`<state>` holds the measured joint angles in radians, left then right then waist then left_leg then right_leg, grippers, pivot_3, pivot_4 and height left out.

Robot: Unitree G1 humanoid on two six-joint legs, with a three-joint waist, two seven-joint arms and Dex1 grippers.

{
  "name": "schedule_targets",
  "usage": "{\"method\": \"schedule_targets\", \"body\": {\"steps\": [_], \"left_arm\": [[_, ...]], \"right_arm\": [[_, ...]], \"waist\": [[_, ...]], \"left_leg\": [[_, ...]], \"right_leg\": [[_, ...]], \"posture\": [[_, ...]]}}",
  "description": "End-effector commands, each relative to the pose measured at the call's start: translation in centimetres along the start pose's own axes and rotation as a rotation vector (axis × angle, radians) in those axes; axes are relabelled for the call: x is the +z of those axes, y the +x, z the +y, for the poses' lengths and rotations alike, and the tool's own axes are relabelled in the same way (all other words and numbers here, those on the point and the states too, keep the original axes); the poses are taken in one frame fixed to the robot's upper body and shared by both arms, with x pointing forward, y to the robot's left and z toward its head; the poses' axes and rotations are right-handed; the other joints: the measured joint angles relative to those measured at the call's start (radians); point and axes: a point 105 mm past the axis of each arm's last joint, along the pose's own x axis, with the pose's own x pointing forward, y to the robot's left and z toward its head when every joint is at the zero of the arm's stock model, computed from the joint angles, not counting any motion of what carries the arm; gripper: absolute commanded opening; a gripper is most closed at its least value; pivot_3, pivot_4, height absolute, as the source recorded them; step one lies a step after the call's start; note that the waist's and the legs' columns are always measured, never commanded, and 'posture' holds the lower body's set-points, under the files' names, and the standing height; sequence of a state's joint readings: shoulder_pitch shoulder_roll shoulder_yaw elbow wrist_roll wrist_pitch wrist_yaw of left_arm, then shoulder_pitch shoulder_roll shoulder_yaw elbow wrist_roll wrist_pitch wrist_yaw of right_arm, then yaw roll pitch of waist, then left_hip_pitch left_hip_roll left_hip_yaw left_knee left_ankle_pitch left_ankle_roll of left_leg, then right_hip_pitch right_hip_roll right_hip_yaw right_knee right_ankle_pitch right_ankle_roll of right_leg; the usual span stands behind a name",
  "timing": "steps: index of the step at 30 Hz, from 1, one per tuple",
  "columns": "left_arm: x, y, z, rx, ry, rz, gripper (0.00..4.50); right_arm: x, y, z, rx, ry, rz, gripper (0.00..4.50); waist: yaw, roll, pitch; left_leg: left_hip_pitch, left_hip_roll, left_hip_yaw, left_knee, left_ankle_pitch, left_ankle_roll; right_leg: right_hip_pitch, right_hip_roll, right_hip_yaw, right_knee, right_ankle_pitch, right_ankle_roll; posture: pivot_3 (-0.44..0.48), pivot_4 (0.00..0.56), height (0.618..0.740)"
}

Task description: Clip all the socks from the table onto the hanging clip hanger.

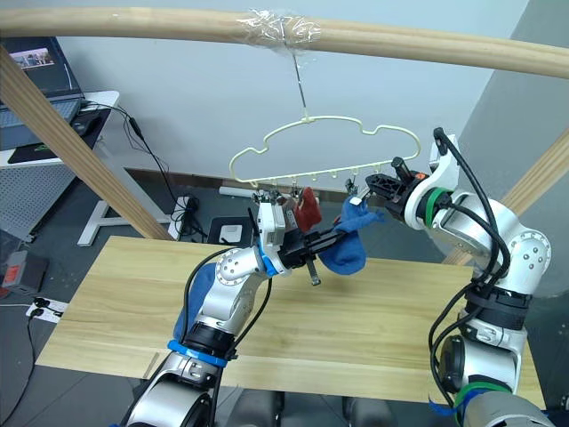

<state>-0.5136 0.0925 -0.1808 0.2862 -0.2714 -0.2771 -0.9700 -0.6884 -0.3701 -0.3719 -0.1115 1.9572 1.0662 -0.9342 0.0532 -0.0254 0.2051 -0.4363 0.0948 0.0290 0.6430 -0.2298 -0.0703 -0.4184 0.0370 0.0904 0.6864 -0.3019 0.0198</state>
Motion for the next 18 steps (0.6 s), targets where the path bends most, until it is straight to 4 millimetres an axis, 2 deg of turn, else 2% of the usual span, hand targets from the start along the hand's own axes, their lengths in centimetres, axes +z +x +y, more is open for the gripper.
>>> {"method": "schedule_targets", "body": {"steps": [1,8,9,12,18], "left_arm": [[1.5,0.8,-0.1,-0.007,0.028,-0.061,0.00],[1.4,0.9,-0.2,-0.016,0.026,-0.058,0.00],[1.2,0.8,-0.2,-0.016,0.018,-0.050,0.25],[0.5,0.6,-0.3,-0.017,-0.026,-0.015,0.99],[-1.4,-0.7,0.0,0.022,-0.158,0.090,2.97]], "right_arm": [[0.7,-0.5,0.0,0.010,0.005,-0.029,1.64],[1.3,-1.3,0.2,0.052,-0.032,-0.052,4.21],[1.4,-1.6,0.5,0.069,-0.055,-0.056,4.49],[1.2,-2.7,0.8,0.095,-0.154,-0.045,4.50],[-0.5,-4.7,0.0,0.016,-0.440,0.012,4.50]], "waist": [[-0.001,0.000,0.000],[-0.008,0.000,0.000],[-0.009,0.000,0.000],[-0.009,0.000,0.000],[-0.016,0.000,0.000]], "left_leg": [[0.000,0.000,0.000,0.000,0.000,0.000],[0.000,0.000,0.001,-0.001,0.000,0.000],[0.000,0.000,0.001,-0.001,0.000,0.000],[0.000,0.000,0.001,-0.001,0.000,0.000],[0.000,0.001,0.001,-0.003,0.000,0.000]], "right_leg": [[0.000,0.000,0.000,0.000,0.000,0.000],[-0.001,0.001,0.001,0.000,0.000,0.000],[-0.001,0.000,0.001,0.000,0.000,0.000],[-0.001,0.000,0.002,0.000,0.000,0.000],[-0.001,0.000,0.002,-0.003,0.000,0.000]], "posture": [[0.106,0.227,0.740],[0.101,0.223,0.740],[0.100,0.220,0.740],[0.100,0.216,0.740],[0.099,0.205,0.740]]}}
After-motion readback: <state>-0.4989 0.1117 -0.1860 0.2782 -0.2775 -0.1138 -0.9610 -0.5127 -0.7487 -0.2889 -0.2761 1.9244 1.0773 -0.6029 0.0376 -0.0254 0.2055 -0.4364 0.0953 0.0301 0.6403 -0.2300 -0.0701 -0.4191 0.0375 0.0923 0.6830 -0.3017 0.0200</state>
